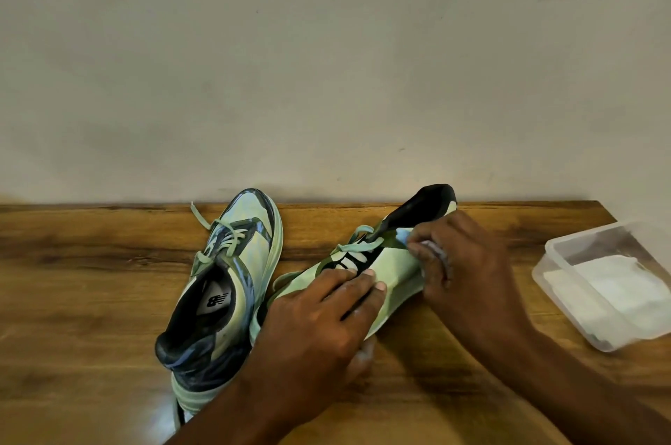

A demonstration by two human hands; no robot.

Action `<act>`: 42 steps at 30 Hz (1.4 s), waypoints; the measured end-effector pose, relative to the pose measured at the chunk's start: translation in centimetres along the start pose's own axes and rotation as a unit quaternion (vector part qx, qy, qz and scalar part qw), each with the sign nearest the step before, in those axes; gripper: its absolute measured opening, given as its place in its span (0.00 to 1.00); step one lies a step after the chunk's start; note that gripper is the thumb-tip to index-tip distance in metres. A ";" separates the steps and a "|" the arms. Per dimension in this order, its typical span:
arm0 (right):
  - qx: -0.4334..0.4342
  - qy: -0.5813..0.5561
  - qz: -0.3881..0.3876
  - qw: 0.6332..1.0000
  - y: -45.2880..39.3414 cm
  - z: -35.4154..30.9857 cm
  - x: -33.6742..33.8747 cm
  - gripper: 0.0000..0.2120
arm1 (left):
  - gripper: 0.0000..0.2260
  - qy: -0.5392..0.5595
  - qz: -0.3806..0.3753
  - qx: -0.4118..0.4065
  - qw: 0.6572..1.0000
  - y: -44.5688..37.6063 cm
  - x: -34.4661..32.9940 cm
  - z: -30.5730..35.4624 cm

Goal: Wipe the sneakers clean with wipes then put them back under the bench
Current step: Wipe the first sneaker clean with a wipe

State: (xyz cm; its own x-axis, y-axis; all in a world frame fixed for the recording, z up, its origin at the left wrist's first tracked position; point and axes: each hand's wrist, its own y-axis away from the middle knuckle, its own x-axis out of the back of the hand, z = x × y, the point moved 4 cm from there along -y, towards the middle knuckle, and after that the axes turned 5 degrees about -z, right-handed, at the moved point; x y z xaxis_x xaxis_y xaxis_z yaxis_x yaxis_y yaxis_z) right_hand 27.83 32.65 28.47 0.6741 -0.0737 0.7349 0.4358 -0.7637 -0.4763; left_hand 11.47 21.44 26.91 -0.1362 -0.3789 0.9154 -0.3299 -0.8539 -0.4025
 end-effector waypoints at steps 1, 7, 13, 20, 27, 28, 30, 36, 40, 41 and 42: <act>0.027 -0.012 -0.012 0.999 0.8 -1.1 -0.7 0.09 | 0.22 0.005 0.001 0.002 1.000 0.0 0.0 -0.1; 0.028 -0.035 0.030 0.999 -0.2 0.1 0.4 0.09 | 0.22 0.054 0.046 0.031 0.997 -0.5 1.1 -0.8; 0.024 -0.078 0.050 0.995 0.8 -1.0 0.0 0.10 | 0.25 0.143 0.050 0.079 0.985 -0.5 2.2 -2.1; -0.005 -0.071 0.063 0.996 -0.4 0.8 0.7 0.12 | 0.26 0.169 0.044 0.094 0.980 -0.6 2.6 -2.7; 0.053 -0.061 0.006 0.997 1.8 -2.6 -1.2 0.10 | 0.26 0.158 0.044 0.087 0.983 -0.7 2.7 -2.5; 0.065 -0.053 -0.004 0.996 1.6 -2.5 -1.1 0.11 | 0.26 0.160 0.044 0.087 0.982 -0.7 2.7 -2.6; 0.030 -0.042 0.020 0.998 0.3 -0.7 -0.1 0.12 | 0.26 0.163 0.044 0.087 0.982 -0.7 2.7 -2.6; -0.037 -0.059 0.048 0.996 0.3 -0.1 0.2 0.10 | 0.26 0.157 0.042 0.076 0.984 -0.6 2.6 -2.5; 0.033 -0.071 -0.003 0.997 0.9 -2.1 -0.7 0.09 | 0.26 0.150 0.042 0.075 0.985 -0.6 2.5 -2.6; 0.014 -0.073 0.005 0.997 0.3 -1.3 -0.2 0.10 | 0.26 0.149 0.043 0.074 0.985 -0.5 2.5 -2.6; -0.021 -0.083 0.022 0.996 -0.3 -0.3 0.4 0.10 | 0.25 0.146 0.045 0.071 0.986 -0.5 2.5 -2.6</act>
State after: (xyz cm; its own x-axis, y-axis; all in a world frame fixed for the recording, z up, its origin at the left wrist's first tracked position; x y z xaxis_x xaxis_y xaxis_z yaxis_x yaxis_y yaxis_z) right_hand 27.77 32.69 29.06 0.7827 -0.0044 0.6224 0.3801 -0.7885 -0.4835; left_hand 8.86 21.88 29.43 -0.4285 -0.3544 0.8312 -0.1732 -0.8706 -0.4605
